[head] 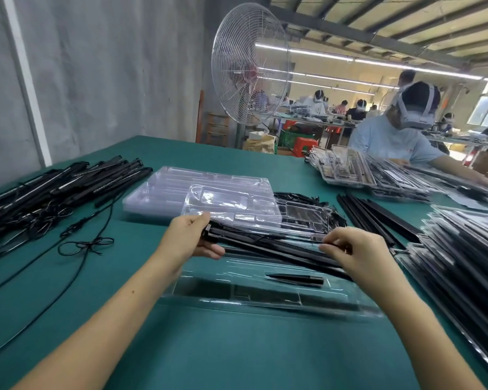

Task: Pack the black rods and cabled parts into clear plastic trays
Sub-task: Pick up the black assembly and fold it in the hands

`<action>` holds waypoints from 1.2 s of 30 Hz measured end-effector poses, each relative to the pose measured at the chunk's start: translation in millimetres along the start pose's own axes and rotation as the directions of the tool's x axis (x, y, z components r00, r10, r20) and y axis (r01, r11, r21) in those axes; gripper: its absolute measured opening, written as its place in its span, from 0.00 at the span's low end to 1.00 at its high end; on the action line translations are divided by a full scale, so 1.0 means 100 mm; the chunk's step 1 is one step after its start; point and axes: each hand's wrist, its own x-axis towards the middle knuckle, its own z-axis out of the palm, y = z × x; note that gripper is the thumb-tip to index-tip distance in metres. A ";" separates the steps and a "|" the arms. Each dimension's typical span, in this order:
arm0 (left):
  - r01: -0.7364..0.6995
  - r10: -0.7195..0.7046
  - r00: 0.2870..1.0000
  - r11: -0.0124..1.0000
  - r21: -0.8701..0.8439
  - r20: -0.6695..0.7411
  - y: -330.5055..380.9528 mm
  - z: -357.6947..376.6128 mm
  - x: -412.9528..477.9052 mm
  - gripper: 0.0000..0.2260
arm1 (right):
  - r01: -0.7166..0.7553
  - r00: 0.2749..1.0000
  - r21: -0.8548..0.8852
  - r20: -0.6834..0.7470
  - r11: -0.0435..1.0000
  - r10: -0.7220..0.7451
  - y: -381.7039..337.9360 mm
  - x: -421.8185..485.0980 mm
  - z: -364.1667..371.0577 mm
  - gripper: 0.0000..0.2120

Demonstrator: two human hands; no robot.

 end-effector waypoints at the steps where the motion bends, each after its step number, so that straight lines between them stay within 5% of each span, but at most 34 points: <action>1: 0.018 -0.018 1.000 1.000 -0.020 -0.008 0.02 -0.04 0.01 0.12 | -0.008 1.000 -0.029 0.000 1.000 0.008 0.04 0.01 -0.02 0.02; 7: 0.120 -0.120 0.992 0.993 -0.015 0.024 0.02 -0.25 0.06 0.13 | -0.226 0.952 -0.172 0.170 0.959 0.255 0.36 -0.02 -0.02 0.06; 11: 0.176 -0.176 0.983 0.984 0.004 -0.048 -0.06 -0.34 0.11 0.13 | -0.255 0.958 -0.362 0.028 0.896 0.284 0.53 -0.02 -0.11 0.10; 17: 0.177 -0.167 0.984 0.955 0.236 -0.061 -0.19 -0.32 0.18 0.15 | -0.348 0.937 -0.212 -0.037 0.913 0.348 0.64 -0.07 -0.01 0.10; 23: 0.001 0.133 0.985 0.627 0.779 -0.109 -0.26 -0.35 0.15 0.09 | -0.157 0.936 -0.377 0.238 0.913 0.259 0.58 -0.06 0.08 0.08; 28: -0.093 0.218 0.976 0.469 0.878 -0.014 -0.33 -0.33 0.12 0.09 | -0.100 0.906 -0.266 0.374 0.959 0.199 0.42 -0.06 0.18 0.19; 32: -0.169 0.278 0.954 0.200 0.965 0.110 -0.31 -0.30 0.10 0.12 | -0.085 0.880 -0.250 0.435 0.965 0.190 0.36 -0.04 0.23 0.19; 34: -0.260 0.264 0.942 0.181 0.949 0.208 -0.33 -0.30 0.11 0.11 | -0.104 0.865 -0.223 0.460 0.969 0.198 0.37 -0.04 0.21 0.17; 36: -0.324 0.262 0.931 0.273 0.906 0.254 -0.34 -0.31 0.12 0.08 | -0.130 0.851 -0.181 0.484 0.975 0.203 0.41 -0.05 0.19 0.15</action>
